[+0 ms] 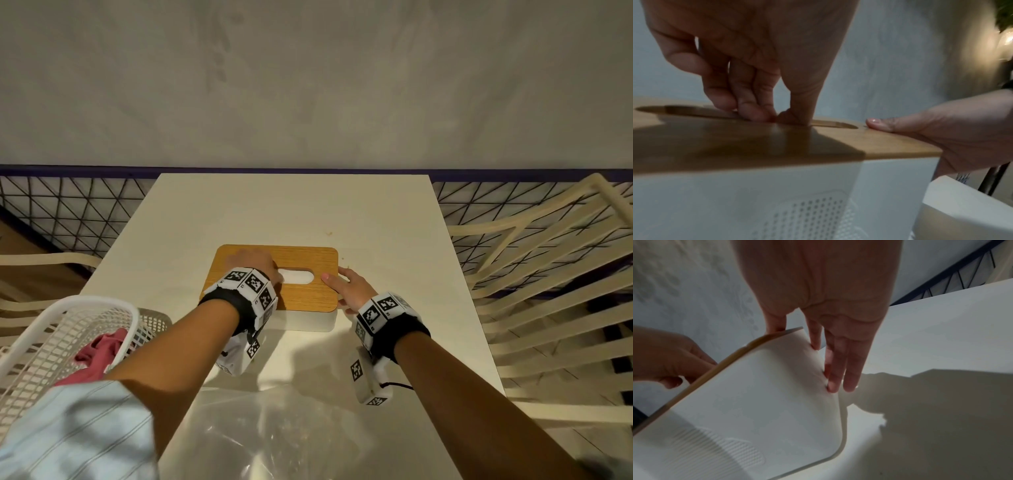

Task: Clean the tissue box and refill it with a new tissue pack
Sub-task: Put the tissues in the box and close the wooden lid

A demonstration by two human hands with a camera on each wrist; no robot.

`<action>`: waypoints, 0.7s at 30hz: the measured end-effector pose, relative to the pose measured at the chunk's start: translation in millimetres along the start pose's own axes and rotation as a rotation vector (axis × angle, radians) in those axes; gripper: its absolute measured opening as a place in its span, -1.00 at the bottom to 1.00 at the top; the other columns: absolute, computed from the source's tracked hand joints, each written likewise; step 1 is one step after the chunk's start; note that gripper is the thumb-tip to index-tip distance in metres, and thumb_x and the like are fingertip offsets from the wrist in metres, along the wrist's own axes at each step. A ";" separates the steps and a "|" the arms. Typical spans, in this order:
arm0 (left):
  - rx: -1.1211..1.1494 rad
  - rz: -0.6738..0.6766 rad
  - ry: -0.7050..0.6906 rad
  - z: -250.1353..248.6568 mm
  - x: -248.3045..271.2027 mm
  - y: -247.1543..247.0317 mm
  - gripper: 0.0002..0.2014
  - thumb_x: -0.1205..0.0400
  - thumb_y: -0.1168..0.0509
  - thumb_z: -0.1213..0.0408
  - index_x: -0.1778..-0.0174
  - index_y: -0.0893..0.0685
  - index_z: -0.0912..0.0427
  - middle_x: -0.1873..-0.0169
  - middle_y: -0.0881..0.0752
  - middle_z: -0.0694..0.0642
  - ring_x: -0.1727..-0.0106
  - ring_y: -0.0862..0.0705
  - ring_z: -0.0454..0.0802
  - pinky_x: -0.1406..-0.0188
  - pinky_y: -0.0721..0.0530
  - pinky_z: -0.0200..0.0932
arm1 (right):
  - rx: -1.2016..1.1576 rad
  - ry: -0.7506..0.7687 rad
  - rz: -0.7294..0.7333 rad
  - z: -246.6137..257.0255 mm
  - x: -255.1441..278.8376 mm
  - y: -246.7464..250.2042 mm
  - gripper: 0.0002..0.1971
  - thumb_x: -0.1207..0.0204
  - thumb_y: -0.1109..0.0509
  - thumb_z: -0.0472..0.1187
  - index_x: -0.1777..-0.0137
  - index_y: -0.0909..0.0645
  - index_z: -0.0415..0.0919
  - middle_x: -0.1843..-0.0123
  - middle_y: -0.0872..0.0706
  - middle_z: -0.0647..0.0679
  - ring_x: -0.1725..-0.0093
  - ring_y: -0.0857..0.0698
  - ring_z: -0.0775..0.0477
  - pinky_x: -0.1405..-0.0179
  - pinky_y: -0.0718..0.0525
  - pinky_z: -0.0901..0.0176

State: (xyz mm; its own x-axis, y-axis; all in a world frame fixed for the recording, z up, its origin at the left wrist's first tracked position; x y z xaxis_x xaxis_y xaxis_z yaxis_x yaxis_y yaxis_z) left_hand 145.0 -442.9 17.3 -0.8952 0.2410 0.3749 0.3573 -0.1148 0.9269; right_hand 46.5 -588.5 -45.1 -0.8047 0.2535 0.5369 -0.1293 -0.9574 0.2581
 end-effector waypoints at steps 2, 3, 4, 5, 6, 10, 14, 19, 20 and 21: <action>-0.021 -0.023 0.018 4.6 1.5 6.0 -0.72 -0.49 -0.34 0.07 0.46 -0.55 0.15 0.55 -0.48 0.03 0.32 -0.56 0.03 0.42 -0.44 -0.23 | 0.002 0.005 0.000 0.0 -1.0 0.1 -0.33 -0.52 -0.25 0.17 -0.58 -0.17 -0.02 -0.45 -0.54 -0.16 -0.17 -0.61 -0.12 -0.11 -0.48 0.13; -0.032 -0.033 0.031 8.1 2.1 8.5 -0.67 -0.49 -0.33 0.07 0.51 -0.51 0.16 0.55 -0.49 0.03 0.32 -0.56 0.04 0.41 -0.44 -0.23 | 0.004 0.010 -0.002 -0.1 -1.3 0.3 -0.33 -0.52 -0.25 0.17 -0.58 -0.18 -0.03 -0.45 -0.54 -0.16 -0.13 -0.60 -0.10 -0.10 -0.47 0.14; -0.038 -0.036 0.034 10.3 2.7 9.6 -0.65 -0.49 -0.33 0.06 0.54 -0.49 0.16 0.55 -0.49 0.03 0.32 -0.56 0.04 0.40 -0.44 -0.23 | 0.009 0.014 -0.005 -0.2 -1.3 0.4 -0.33 -0.52 -0.25 0.16 -0.58 -0.18 -0.03 -0.45 -0.54 -0.16 -0.10 -0.59 -0.08 -0.09 -0.47 0.14; -0.028 -0.030 0.027 10.6 4.2 9.3 -0.64 -0.49 -0.33 0.05 0.54 -0.49 0.16 0.55 -0.49 0.03 0.33 -0.56 0.04 0.42 -0.44 -0.23 | 0.012 0.019 -0.005 -0.1 -1.4 0.8 -0.33 -0.53 -0.25 0.16 -0.58 -0.18 -0.04 -0.45 -0.54 -0.17 -0.08 -0.58 -0.07 -0.07 -0.47 0.14; -0.006 -0.018 0.009 8.6 5.1 8.4 -0.65 -0.49 -0.34 0.04 0.51 -0.51 0.17 0.55 -0.49 0.03 0.36 -0.55 0.02 0.47 -0.43 -0.25 | 0.012 0.022 -0.003 0.5 -1.4 1.1 -0.33 -0.53 -0.25 0.15 -0.58 -0.17 -0.05 -0.45 -0.54 -0.17 -0.07 -0.59 -0.07 -0.05 -0.46 0.15; 0.126 -0.002 0.032 14.5 4.3 11.4 -0.66 -0.48 -0.35 0.10 0.54 -0.49 0.18 0.54 -0.51 0.05 0.38 -0.55 0.04 0.49 -0.43 -0.27 | 0.047 0.018 0.013 2.4 -0.8 2.2 -0.34 -0.54 -0.24 0.14 -0.58 -0.18 -0.06 -0.45 -0.53 -0.18 -0.22 -0.62 -0.18 -0.09 -0.48 0.12; 0.234 0.075 -0.027 11.0 4.4 9.9 -0.74 -0.46 -0.37 0.02 0.33 -0.63 0.17 0.41 -0.58 0.03 0.30 -0.56 0.00 0.45 -0.45 -0.26 | 0.223 0.099 -0.066 14.1 1.5 3.8 -0.24 -0.52 -0.32 0.06 -0.60 -0.05 -0.15 -0.56 -0.35 -0.20 -0.47 -0.44 -0.25 -0.45 -0.42 -0.07; 0.435 0.110 -0.014 13.4 1.5 15.8 -0.79 -0.48 -0.37 0.08 0.24 -0.64 0.17 0.27 -0.64 0.09 0.21 -0.57 0.01 0.30 -0.50 -0.19 | 0.707 0.449 -0.232 67.8 24.5 -5.8 -0.44 -0.52 -0.35 -0.09 -0.49 -0.30 -0.15 -0.40 -0.40 -0.16 -0.39 -0.41 -0.14 -0.27 -0.51 -0.01; 0.434 0.101 -0.017 15.6 -0.9 17.5 -0.78 -0.49 -0.36 0.07 0.24 -0.65 0.17 0.22 -0.65 0.10 0.16 -0.58 0.03 0.25 -0.52 -0.16 | 0.752 0.474 -0.197 74.0 25.3 -12.3 -0.54 -0.53 -0.33 -0.08 -0.41 -0.41 -0.16 -0.36 -0.45 -0.15 -0.37 -0.42 -0.14 -0.27 -0.51 0.00; 0.418 0.092 -0.028 17.0 -2.8 18.9 -0.76 -0.50 -0.35 0.06 0.19 -0.67 0.19 0.18 -0.65 0.12 0.13 -0.58 0.03 0.21 -0.51 -0.15 | 0.776 0.473 -0.161 76.9 23.5 -18.9 -0.61 -0.54 -0.32 -0.08 -0.34 -0.50 -0.17 -0.31 -0.50 -0.15 -0.35 -0.44 -0.15 -0.27 -0.52 -0.01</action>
State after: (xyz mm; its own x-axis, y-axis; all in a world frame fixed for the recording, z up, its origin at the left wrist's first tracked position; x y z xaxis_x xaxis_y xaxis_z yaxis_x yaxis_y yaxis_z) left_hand 158.7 -429.3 34.0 -0.8492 0.2751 0.4509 0.5174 0.2621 0.8146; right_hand 74.6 -553.9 24.5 -0.9857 0.1291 0.1080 0.0271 -0.5115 0.8589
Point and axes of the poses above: each hand's wrist, its own x-axis away from the middle knuckle, its own y-axis out of the back of the hand, z = x × y, the point moved 5 cm from there along -x, towards the middle knuckle
